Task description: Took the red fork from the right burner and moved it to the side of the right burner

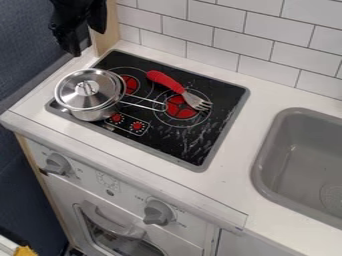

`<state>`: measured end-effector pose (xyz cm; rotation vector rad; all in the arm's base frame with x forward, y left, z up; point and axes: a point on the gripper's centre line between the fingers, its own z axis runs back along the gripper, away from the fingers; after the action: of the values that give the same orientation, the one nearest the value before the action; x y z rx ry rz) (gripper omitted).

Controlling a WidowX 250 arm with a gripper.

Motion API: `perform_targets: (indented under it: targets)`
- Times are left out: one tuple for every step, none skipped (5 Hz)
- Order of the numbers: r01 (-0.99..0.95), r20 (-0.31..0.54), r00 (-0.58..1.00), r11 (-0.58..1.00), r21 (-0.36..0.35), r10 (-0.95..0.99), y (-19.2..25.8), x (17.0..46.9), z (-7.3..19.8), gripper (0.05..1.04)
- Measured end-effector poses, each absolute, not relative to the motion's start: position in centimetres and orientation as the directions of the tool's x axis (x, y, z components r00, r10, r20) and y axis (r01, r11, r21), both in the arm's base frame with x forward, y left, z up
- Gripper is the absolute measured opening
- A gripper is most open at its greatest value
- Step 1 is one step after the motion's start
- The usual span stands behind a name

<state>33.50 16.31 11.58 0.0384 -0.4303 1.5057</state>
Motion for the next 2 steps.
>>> perform_targets:
  targets:
    - [-0.975,0.281,0.014,0.075,-0.208,0.96,16.2,33.4,10.3,1.001]
    - [-0.977,0.256,0.065,0.114,-0.181,0.964,14.2,34.3,9.5,1.001]
